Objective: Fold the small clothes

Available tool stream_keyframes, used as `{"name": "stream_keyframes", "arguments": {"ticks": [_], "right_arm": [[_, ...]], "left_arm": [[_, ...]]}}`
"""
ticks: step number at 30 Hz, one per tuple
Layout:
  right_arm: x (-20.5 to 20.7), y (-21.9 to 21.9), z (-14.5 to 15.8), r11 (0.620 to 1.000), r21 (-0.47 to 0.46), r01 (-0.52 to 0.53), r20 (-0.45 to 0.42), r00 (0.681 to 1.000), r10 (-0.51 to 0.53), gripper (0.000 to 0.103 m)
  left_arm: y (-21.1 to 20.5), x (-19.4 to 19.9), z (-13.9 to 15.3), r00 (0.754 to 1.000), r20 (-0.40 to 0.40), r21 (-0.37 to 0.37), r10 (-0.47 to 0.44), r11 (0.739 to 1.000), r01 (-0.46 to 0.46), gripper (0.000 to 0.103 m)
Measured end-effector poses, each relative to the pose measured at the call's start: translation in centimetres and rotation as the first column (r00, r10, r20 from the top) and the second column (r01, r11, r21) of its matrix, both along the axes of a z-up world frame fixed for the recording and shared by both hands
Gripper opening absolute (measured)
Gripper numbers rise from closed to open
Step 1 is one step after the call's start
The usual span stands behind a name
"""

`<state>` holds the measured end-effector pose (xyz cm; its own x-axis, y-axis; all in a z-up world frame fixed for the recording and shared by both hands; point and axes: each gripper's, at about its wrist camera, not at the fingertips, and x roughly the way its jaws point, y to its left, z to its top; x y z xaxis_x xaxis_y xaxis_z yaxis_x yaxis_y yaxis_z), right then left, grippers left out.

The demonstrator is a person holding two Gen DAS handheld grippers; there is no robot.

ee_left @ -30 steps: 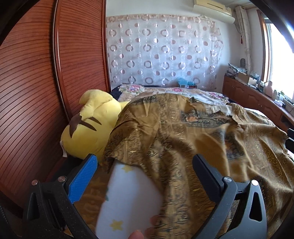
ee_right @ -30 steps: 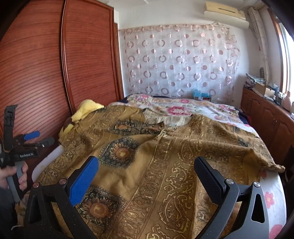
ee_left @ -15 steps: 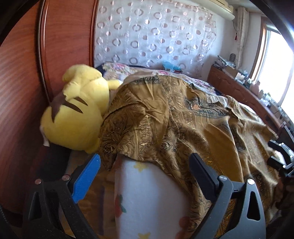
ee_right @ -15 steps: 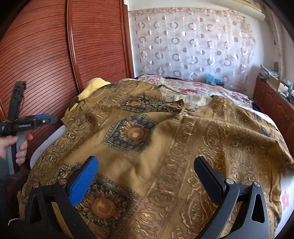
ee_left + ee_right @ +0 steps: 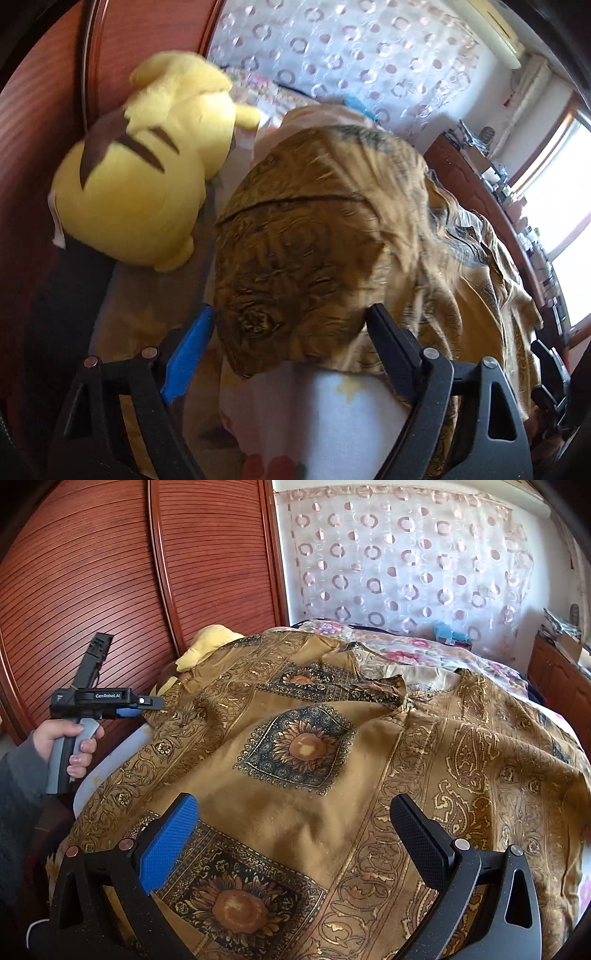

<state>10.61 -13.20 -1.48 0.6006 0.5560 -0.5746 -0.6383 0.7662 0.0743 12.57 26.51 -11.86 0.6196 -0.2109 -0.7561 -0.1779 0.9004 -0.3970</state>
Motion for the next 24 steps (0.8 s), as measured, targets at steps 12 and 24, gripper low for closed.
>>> {"name": "stream_keyframes", "arguments": {"ticks": [12,24], "right_arm": [[0.5,1.3,-0.4,1.000,0.001,-0.013,-0.007,1.000,0.013,0.103],[1.1,-0.4,0.2,1.000,0.023,0.013,0.005,1.000,-0.013,0.103]], "left_arm": [[-1.8,-1.3,2.2,0.996,0.067,0.074,-0.057,0.996,0.052,0.007],[-8.8,-1.2,11.9,0.941,0.275,0.276,-0.195,0.954,0.117,0.004]]}}
